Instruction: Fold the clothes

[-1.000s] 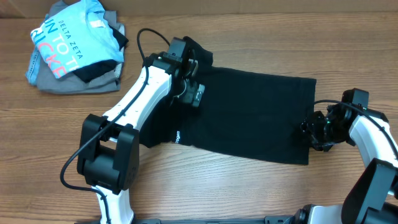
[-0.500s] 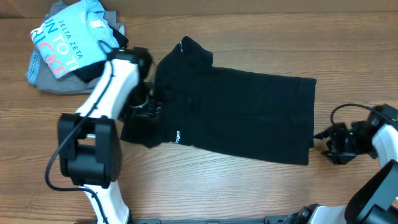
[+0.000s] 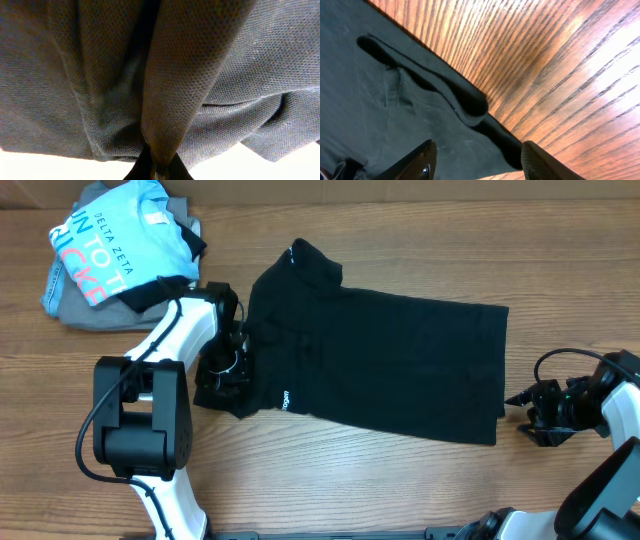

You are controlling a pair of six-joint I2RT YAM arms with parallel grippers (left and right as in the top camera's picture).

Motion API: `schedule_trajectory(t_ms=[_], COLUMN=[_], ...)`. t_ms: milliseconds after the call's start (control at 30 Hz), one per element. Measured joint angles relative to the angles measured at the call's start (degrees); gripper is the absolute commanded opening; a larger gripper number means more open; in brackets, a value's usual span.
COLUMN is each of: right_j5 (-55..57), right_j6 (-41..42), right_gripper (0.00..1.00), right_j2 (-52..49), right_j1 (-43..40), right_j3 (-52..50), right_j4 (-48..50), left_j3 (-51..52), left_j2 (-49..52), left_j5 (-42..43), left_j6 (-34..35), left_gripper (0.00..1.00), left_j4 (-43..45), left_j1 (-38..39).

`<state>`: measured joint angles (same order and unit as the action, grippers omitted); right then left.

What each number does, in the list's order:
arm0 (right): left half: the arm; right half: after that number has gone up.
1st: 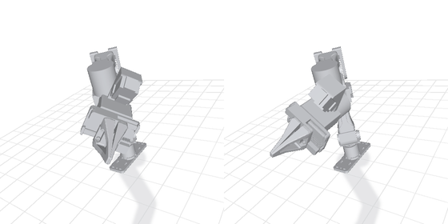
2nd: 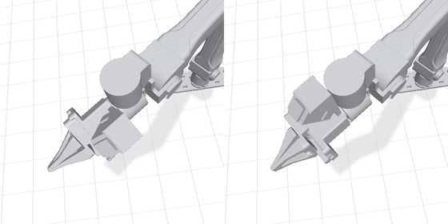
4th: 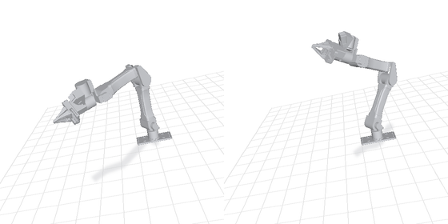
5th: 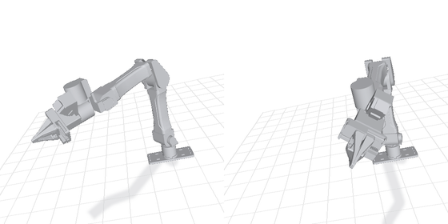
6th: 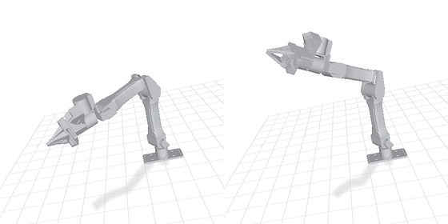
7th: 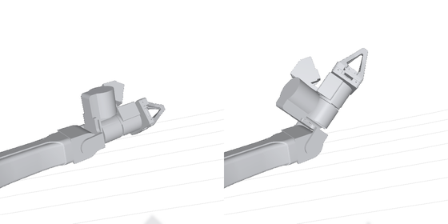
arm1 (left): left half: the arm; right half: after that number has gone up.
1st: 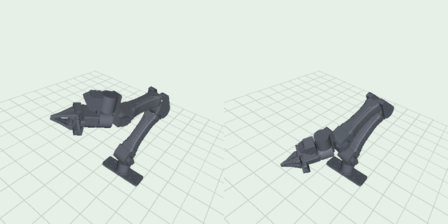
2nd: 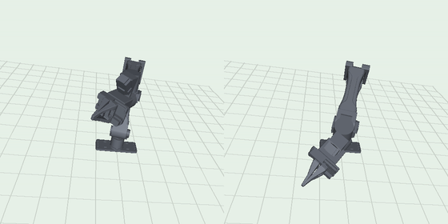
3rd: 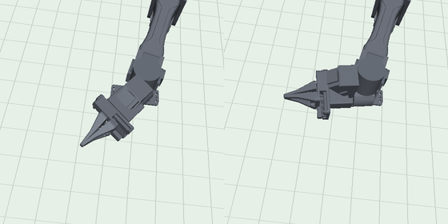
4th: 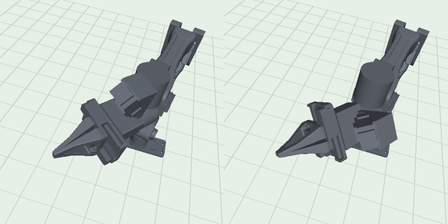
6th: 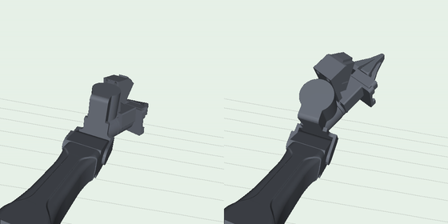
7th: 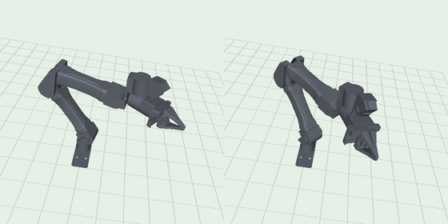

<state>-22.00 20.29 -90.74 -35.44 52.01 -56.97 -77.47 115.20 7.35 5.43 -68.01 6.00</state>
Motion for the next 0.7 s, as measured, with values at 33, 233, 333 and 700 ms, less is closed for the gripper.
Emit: schedule_trajectory(t_ms=[33, 233, 333, 700], right_j5=[0.4, 1.3, 1.5, 4.5], right_j6=[0.0, -0.1, -0.2, 1.2], right_gripper=[0.58, 0.58, 0.6, 0.04], right_j2=[0.0, 0.0, 0.0, 0.0], right_j1=[0.0, 0.8, 3.0, 5.9], right_j3=[0.0, -1.2, -3.6, -8.8], right_j4=[0.0, 0.4, 1.2, 4.8], left_j3=[0.0, -2.0, -3.8, -4.3], left_j2=[0.0, 0.0, 0.0, 0.0], left_j5=[0.0, -2.1, -2.9, -3.5], left_j6=[0.0, 0.0, 0.0, -0.1], left_gripper=[0.04, 0.04, 0.04, 0.04], left_j4=[-0.1, -4.1, -4.5, -4.4], left_j1=[0.0, -1.0, -2.5, -3.5])
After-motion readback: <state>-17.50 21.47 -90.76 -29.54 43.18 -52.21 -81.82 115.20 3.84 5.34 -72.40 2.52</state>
